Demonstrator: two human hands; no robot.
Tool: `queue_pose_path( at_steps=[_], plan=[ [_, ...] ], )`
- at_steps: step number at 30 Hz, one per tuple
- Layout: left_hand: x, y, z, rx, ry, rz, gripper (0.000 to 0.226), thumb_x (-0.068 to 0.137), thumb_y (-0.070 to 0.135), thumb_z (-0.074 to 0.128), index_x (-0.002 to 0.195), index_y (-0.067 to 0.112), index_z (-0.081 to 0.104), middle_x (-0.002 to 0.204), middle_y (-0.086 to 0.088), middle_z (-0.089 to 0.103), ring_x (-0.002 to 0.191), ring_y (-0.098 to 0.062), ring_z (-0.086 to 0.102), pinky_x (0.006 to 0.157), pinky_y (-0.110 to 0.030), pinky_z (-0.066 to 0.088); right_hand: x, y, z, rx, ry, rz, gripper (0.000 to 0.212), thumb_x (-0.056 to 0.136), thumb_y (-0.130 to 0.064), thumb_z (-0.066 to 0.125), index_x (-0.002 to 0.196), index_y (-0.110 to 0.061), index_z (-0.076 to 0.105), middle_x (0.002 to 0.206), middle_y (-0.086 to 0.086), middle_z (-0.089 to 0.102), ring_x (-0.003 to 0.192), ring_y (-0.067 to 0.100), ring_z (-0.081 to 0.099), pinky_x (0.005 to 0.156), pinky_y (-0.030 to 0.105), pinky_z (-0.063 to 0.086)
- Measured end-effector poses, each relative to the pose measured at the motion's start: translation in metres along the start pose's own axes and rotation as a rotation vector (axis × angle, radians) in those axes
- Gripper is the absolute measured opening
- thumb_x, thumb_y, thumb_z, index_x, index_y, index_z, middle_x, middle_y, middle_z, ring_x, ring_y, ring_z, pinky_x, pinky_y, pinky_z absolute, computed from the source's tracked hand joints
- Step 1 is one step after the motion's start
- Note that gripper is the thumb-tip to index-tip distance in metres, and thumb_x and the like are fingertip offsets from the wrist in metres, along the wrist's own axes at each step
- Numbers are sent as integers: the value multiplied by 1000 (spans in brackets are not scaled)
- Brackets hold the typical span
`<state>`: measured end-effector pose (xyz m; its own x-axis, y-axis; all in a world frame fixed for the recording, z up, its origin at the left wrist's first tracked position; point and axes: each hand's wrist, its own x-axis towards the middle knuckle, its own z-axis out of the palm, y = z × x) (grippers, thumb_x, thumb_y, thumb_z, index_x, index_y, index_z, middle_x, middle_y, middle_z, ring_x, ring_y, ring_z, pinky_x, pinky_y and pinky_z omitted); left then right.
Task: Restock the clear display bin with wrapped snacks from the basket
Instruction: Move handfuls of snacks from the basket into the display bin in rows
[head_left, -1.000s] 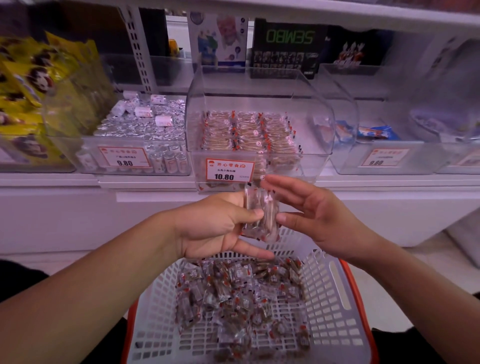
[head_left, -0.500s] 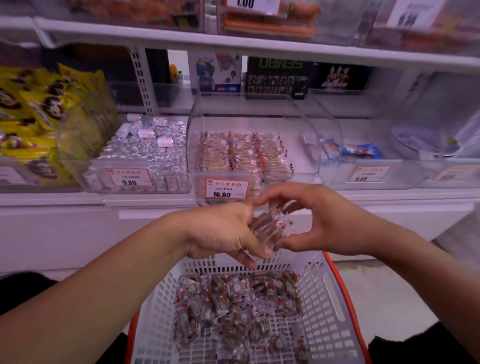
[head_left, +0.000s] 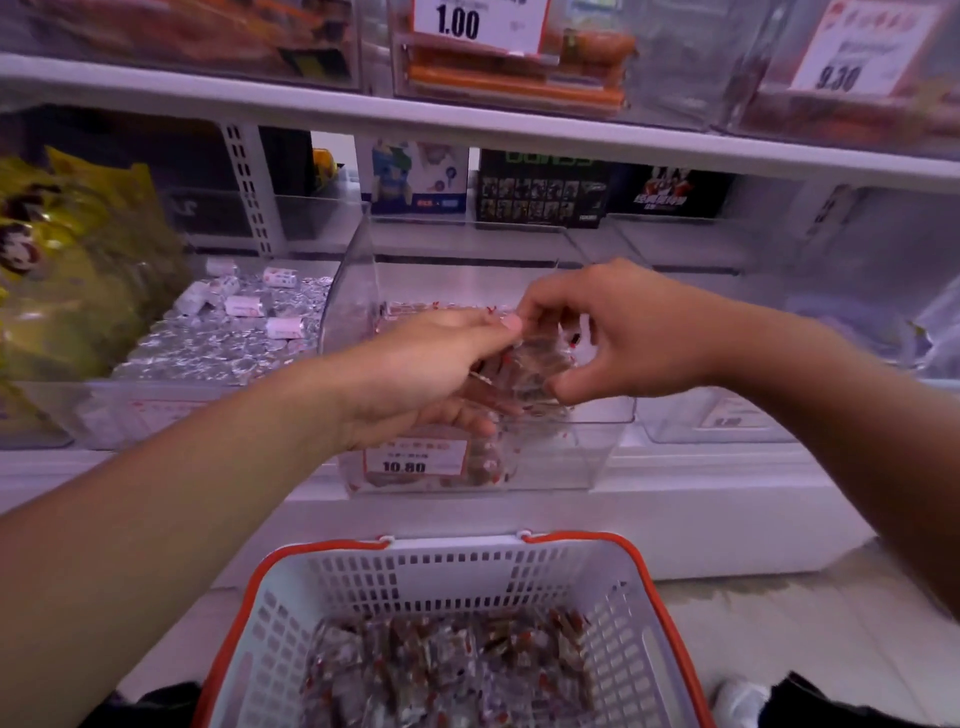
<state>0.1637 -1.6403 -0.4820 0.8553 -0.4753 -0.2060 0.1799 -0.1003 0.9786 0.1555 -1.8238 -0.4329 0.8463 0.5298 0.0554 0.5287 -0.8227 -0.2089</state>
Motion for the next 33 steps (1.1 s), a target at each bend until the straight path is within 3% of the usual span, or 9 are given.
queue_pose_path(
  at_steps=[6,10,14,18,20,26,28,30,33],
  plan=[
    [34,-7,-5,54,78,29,31,99,37,52,113,11,63,107,-21,71,89,-36,70,60,-36,56,32,16,-1,-88,-57,-4,35,63,-43,70,94,-29,63,82,-14,60,75,3,54,67,24,45],
    [46,-10,-14,628,80,275,32,99,45,39,91,21,60,81,-6,65,74,-21,60,75,-47,53,39,25,-5,-119,-209,43,29,62,-43,72,86,-28,64,76,-12,62,71,2,56,63,24,47],
    [57,-21,-23,882,13,227,35,99,45,41,74,23,52,64,3,55,64,-16,55,62,-37,47,44,32,6,-222,-441,90,40,64,-53,69,95,-28,62,86,-12,60,84,10,56,75,31,51],
    [61,-40,-26,970,56,166,17,98,33,46,87,29,57,76,8,60,76,-13,58,72,-38,51,52,35,32,-271,-518,108,53,75,-52,71,118,-23,59,113,4,62,104,29,60,85,35,51],
    [61,-46,-28,986,100,157,12,95,30,46,90,31,57,76,8,59,77,-13,58,72,-35,50,57,35,49,-245,-552,149,68,78,-47,74,133,-17,50,127,10,56,115,29,56,93,35,46],
    [61,-44,-32,990,85,186,11,89,30,48,95,32,57,83,7,63,86,-15,63,76,-36,52,61,37,67,-238,-539,183,78,74,-47,77,138,-18,44,130,8,54,117,27,55,92,33,45],
    [61,-43,-31,995,86,185,13,88,29,50,97,35,58,79,9,61,84,-13,61,77,-33,51,62,37,63,-244,-536,170,73,71,-46,80,133,-22,48,126,6,55,113,27,56,89,32,46],
    [61,-42,-30,986,90,184,16,86,28,52,98,37,58,78,9,59,81,-11,60,76,-32,51,64,36,59,-225,-496,139,50,66,-40,83,108,-30,56,109,-2,59,98,22,59,73,27,46],
    [61,-42,-30,991,102,188,17,85,28,52,99,36,58,82,10,61,82,-10,59,76,-31,50,64,35,58,-202,-473,136,44,62,-35,84,95,-29,55,96,-5,57,86,17,56,66,24,40]
  ],
)
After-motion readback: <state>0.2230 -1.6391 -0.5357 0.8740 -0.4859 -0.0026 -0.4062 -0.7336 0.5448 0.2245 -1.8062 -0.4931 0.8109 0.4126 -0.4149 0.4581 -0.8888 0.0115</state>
